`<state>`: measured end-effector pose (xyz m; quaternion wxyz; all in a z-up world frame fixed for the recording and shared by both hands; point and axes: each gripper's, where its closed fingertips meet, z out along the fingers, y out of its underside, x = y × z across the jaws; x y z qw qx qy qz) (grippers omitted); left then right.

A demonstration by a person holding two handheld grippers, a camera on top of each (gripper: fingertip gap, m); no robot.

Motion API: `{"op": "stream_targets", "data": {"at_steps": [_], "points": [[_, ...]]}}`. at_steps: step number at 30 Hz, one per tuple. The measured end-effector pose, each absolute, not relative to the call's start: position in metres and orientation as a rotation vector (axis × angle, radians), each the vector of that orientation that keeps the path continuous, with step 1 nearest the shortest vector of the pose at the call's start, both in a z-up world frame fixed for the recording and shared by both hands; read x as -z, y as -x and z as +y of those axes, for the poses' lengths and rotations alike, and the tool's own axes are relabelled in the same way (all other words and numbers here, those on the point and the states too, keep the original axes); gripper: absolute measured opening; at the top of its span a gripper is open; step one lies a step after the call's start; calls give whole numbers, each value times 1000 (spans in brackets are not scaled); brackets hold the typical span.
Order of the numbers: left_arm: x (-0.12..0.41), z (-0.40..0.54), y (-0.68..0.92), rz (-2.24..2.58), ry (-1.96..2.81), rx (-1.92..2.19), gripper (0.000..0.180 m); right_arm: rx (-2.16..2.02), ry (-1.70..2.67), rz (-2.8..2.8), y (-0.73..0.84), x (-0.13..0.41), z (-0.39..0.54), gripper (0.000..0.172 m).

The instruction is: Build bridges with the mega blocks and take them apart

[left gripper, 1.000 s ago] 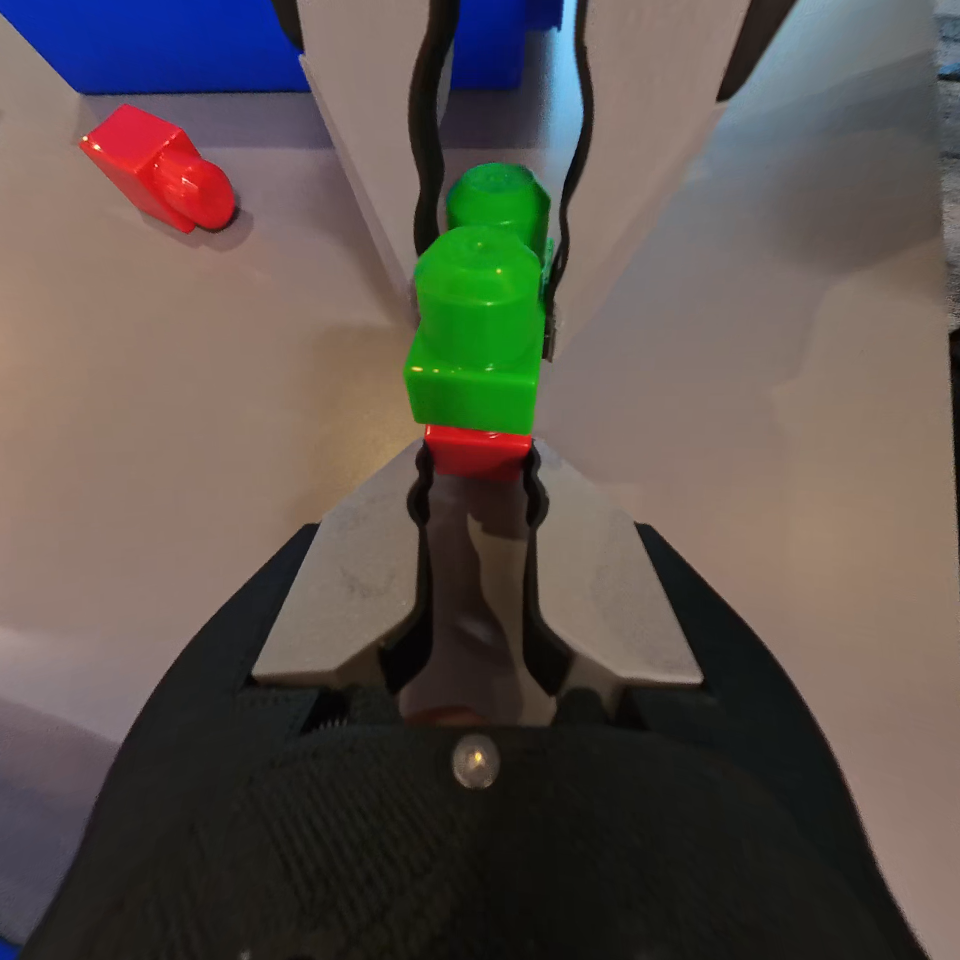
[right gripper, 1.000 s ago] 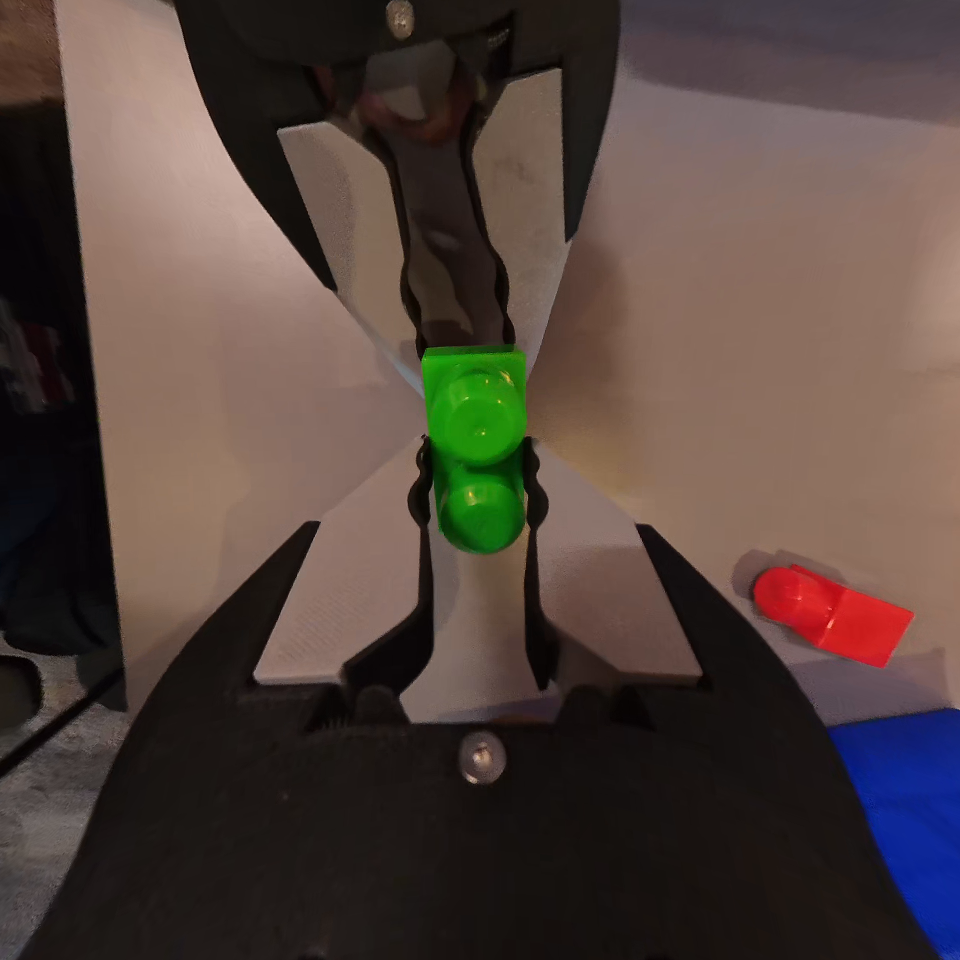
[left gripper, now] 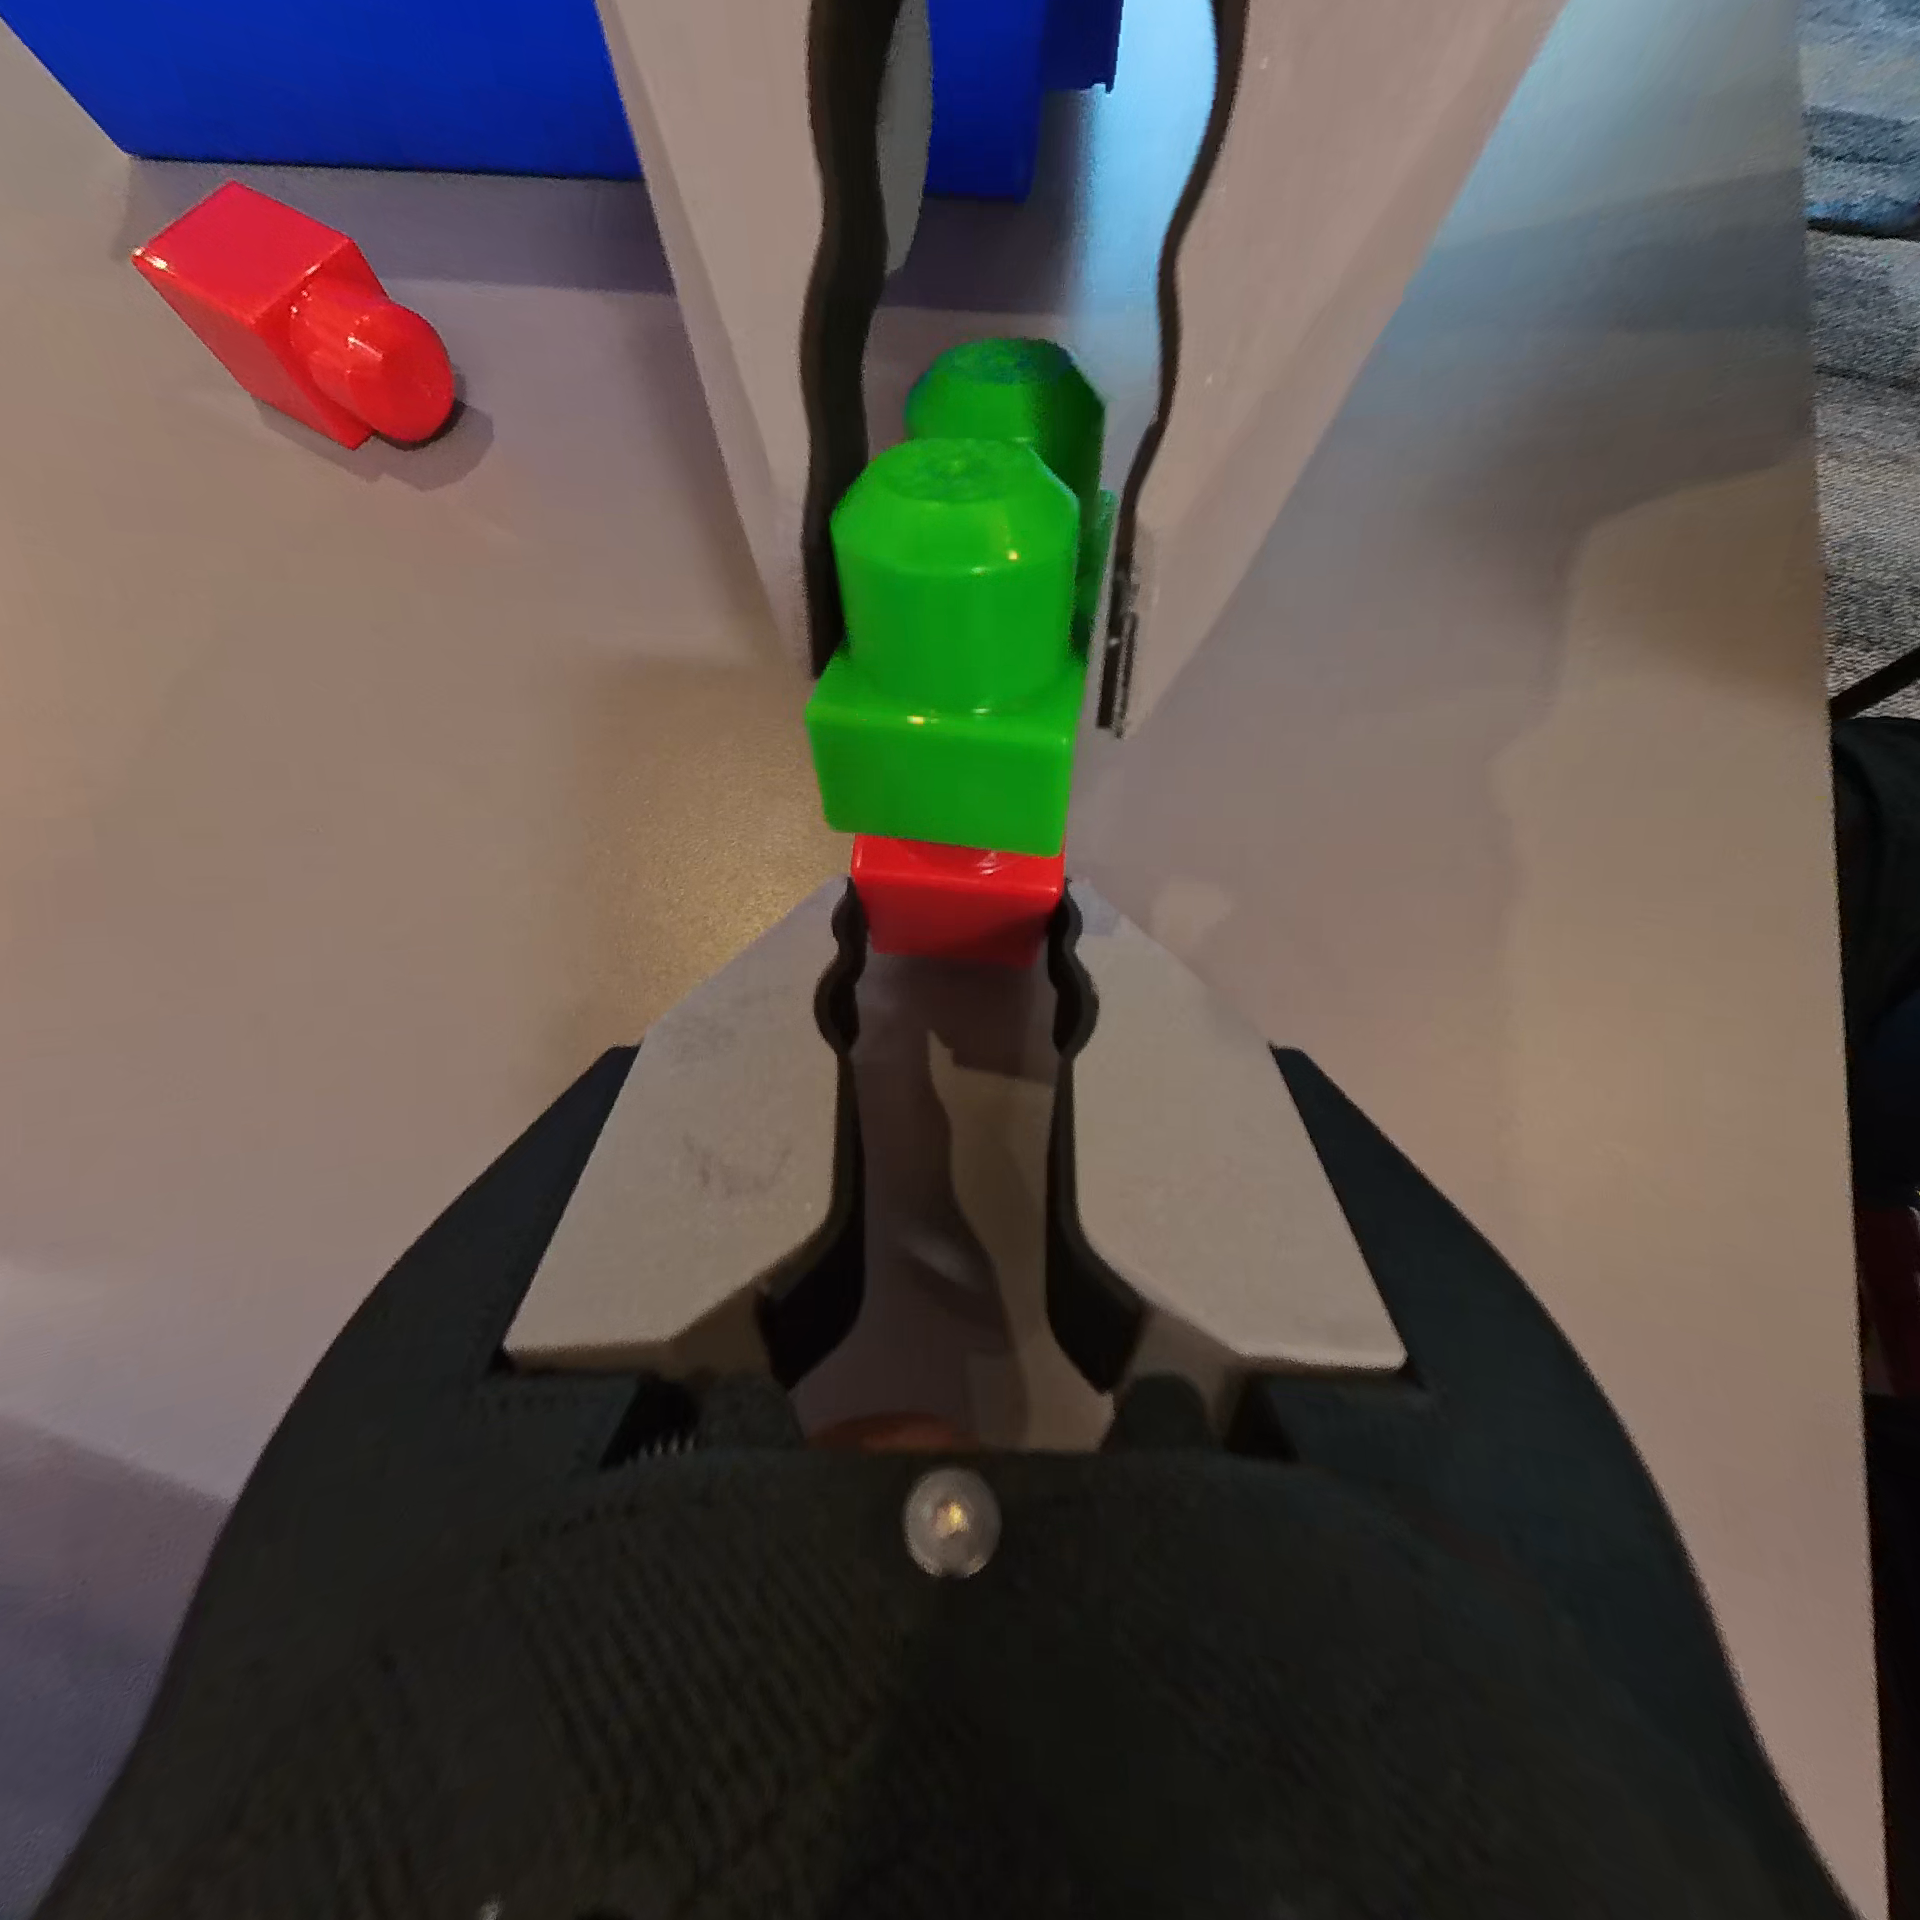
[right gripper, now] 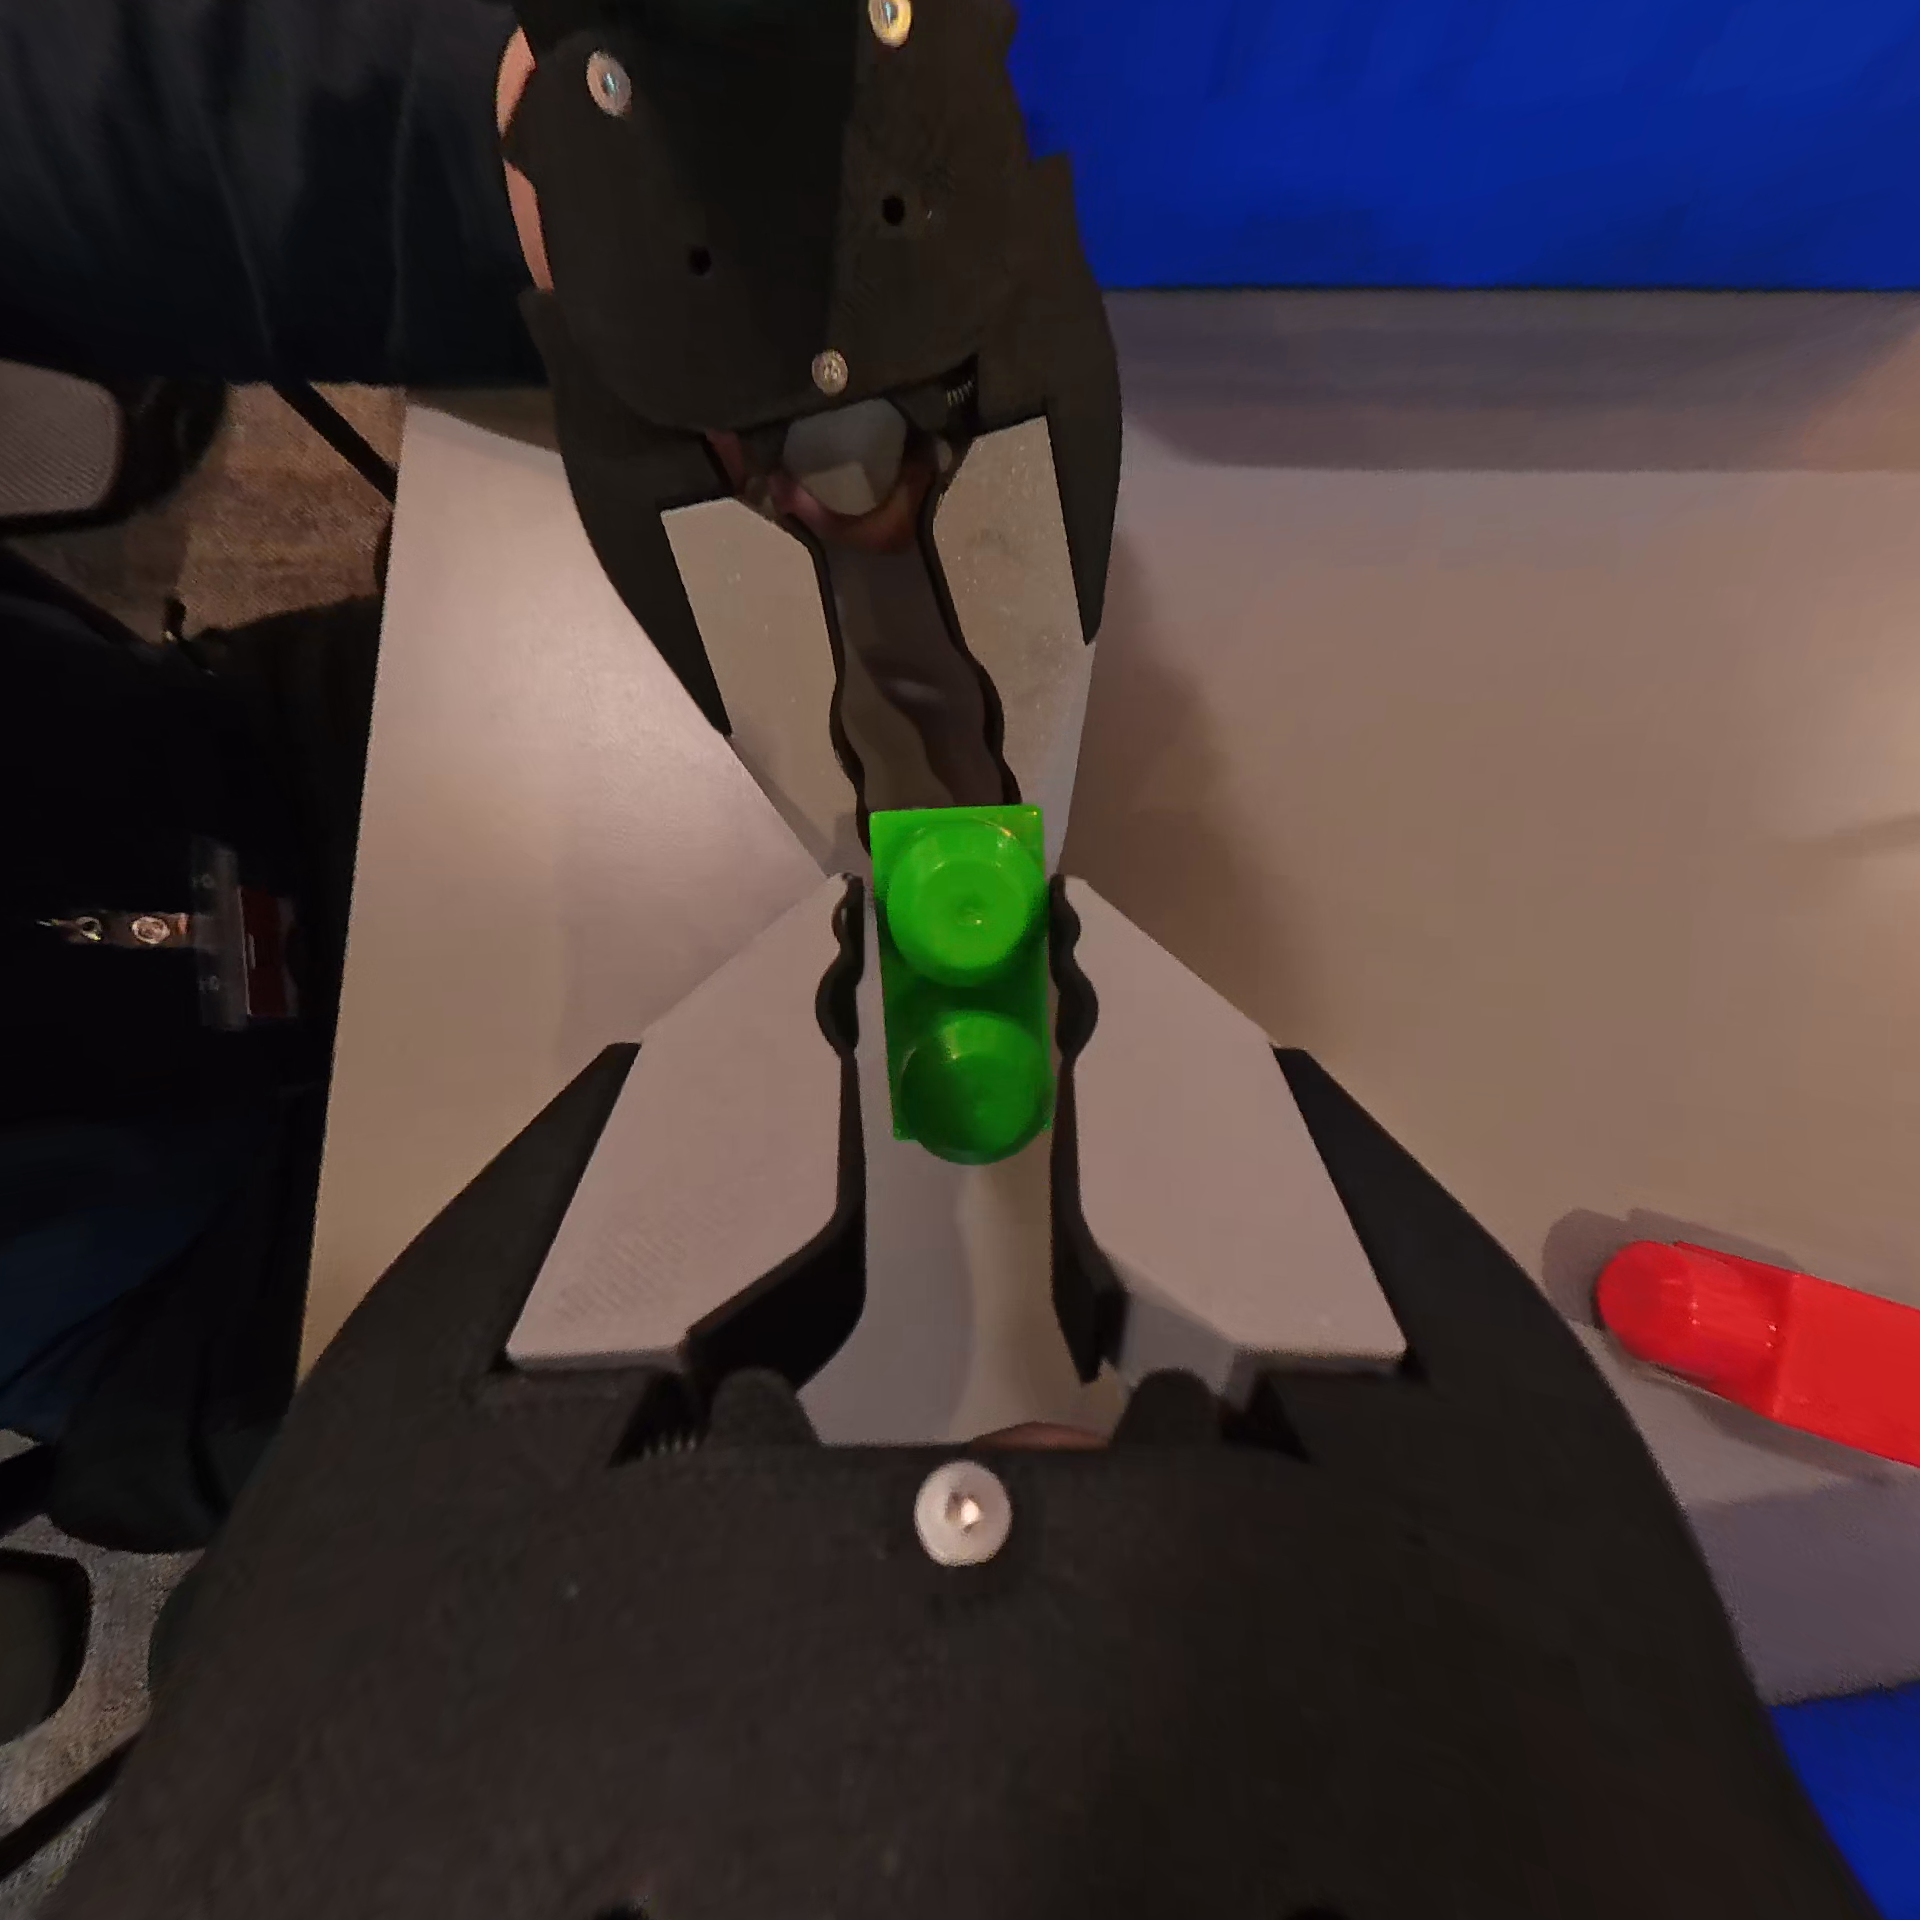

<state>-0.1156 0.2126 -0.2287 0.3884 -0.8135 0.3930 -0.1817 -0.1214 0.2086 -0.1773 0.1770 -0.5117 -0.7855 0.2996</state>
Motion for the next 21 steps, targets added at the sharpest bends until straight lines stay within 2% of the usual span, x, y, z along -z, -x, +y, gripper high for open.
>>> {"op": "stream_targets", "data": {"at_steps": [5, 13, 21], "points": [[233, 213, 116, 1011, 2092, 444, 33, -825, 1454, -2233, 124, 180, 207, 28], [235, 209, 113, 1052, 2092, 431, 32, -547, 1387, -2516, 120, 187, 203, 28], [236, 210, 115, 1022, 2116, 471, 32, -597, 1377, -2599, 123, 191, 204, 28]]}}
